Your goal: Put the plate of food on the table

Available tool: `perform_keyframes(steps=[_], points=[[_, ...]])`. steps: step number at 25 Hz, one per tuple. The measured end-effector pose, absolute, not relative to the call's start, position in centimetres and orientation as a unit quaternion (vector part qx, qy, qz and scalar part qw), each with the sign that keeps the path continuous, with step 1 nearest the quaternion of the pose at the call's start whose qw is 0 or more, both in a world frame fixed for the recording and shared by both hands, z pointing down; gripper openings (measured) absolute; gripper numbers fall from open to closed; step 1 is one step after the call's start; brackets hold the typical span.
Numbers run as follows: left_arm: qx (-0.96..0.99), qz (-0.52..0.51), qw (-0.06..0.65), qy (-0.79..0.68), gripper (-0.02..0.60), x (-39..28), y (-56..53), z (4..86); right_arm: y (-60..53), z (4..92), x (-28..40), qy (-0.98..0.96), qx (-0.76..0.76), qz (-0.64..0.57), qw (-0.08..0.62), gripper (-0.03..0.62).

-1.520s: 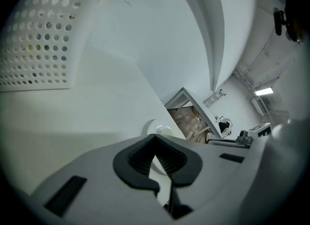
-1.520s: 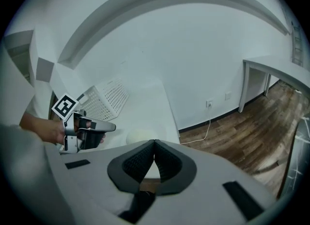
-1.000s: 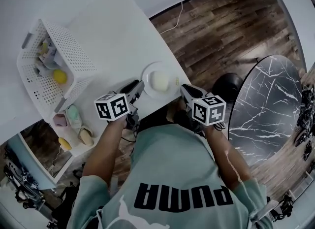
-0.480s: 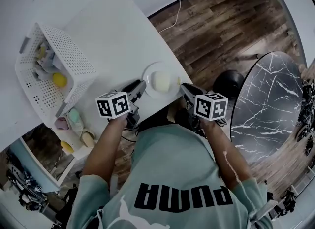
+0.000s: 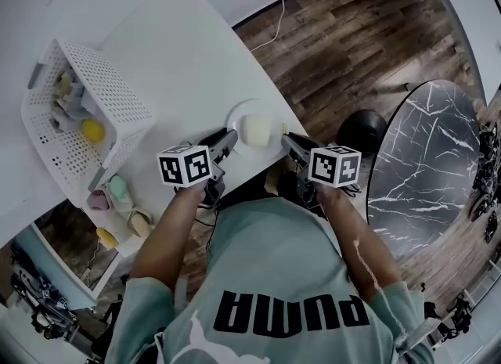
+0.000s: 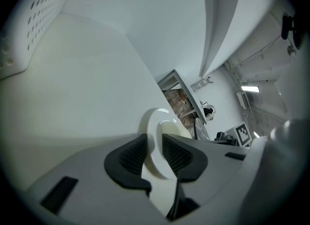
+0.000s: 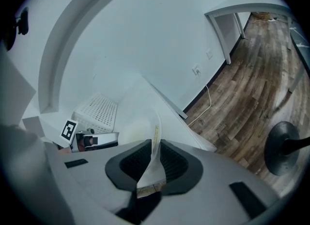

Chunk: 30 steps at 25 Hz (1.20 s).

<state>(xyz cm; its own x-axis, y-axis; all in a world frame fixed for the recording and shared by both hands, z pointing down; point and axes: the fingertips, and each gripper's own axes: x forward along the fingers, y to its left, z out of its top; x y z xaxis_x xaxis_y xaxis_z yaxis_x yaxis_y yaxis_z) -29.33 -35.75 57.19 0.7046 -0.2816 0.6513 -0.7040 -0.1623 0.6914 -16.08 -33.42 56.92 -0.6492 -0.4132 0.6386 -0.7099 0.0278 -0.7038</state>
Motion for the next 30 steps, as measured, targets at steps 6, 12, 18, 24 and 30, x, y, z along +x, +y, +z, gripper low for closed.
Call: perform_keyframes(steps=[6, 12, 18, 24, 30], points=[[0.728, 0.188, 0.564, -0.342, 0.089, -29.5, -35.8, 57.4, -33.4, 57.1, -16.0, -0.696, 0.401, 0.584, 0.121, 0.044], [0.72, 0.19, 0.573, -0.343, 0.046, -29.7, -35.8, 57.8, -33.3, 57.1, -15.8, -0.691, 0.405, 0.587, 0.118, 0.044], [0.723, 0.16, 0.579, -0.343, 0.038, -29.7, -36.1, 56.1, -33.3, 56.2, -15.9, -0.696, 0.413, 0.575, 0.118, 0.043], [0.724, 0.138, 0.588, -0.334, 0.035, -29.6, -35.5, 54.8, -33.4, 54.9, -15.6, -0.695, 0.431, 0.566, 0.103, 0.041], [0.736, 0.135, 0.589, -0.305, 0.034, -28.5, -35.1, 53.9, -32.7, 53.9, -14.4, -0.68, 0.467, 0.559, 0.084, 0.041]])
